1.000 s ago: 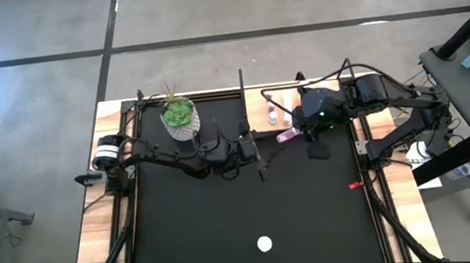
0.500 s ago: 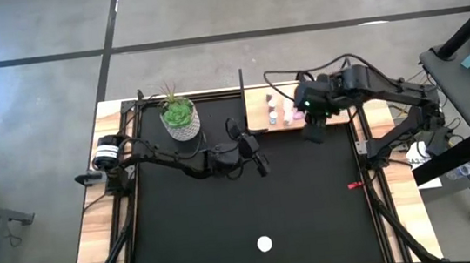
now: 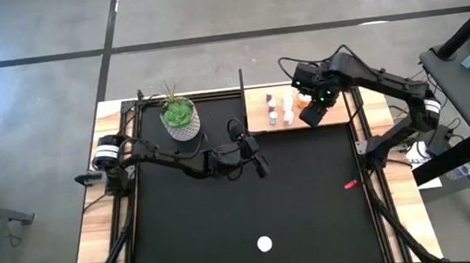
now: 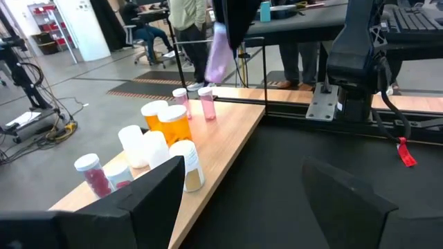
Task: Pick and place medicine bottles onto shelf by color
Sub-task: Put the pink pill bottle on the shelf aligned with the other pink pill bottles
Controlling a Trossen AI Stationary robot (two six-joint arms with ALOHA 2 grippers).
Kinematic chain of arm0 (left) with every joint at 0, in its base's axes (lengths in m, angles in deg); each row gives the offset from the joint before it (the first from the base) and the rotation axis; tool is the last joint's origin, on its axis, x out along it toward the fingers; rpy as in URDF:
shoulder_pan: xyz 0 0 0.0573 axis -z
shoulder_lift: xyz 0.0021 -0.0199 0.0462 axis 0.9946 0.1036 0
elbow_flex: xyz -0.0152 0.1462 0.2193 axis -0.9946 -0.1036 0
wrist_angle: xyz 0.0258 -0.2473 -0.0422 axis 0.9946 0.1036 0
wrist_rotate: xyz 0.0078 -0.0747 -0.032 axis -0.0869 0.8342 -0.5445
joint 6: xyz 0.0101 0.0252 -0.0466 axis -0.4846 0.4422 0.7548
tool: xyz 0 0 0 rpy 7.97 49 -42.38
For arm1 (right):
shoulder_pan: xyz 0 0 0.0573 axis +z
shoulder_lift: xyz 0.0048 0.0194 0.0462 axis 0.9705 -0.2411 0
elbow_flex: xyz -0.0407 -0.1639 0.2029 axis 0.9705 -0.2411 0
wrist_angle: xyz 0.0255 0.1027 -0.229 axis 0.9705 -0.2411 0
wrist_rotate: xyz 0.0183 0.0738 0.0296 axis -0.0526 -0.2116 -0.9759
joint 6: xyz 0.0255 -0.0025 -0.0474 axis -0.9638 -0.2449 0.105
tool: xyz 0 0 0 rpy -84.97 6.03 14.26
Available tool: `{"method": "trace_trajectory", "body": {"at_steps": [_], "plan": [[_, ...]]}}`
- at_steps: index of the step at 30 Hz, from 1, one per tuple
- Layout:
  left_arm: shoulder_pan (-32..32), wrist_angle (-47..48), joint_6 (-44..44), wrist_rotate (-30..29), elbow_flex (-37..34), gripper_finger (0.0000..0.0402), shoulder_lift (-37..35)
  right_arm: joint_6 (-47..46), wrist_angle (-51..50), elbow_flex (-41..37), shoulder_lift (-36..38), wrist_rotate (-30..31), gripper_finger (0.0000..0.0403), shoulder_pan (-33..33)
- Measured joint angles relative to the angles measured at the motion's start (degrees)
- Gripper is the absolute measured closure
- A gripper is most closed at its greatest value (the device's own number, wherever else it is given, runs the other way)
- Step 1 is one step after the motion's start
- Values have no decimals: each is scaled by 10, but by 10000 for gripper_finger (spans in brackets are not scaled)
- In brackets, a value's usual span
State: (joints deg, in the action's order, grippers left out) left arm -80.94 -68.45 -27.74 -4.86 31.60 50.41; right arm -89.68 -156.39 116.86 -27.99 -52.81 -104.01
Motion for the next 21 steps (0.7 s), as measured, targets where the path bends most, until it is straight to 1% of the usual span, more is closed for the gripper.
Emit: {"method": "trace_trajectory", "body": {"at_steps": [8,15,19,21], "plan": [[0,13,0,0,-1,130,0,1,0,-85,-27,2,292,-81],[0,13,0,0,-4,130,0,31,0,-129,-68,8,291,-110],[0,12,0,0,-5,130,0,39,5,-134,-95,37,291,-121],[0,12,-1,0,-7,130,0,50,9,-134,-107,37,291,-129]]}}
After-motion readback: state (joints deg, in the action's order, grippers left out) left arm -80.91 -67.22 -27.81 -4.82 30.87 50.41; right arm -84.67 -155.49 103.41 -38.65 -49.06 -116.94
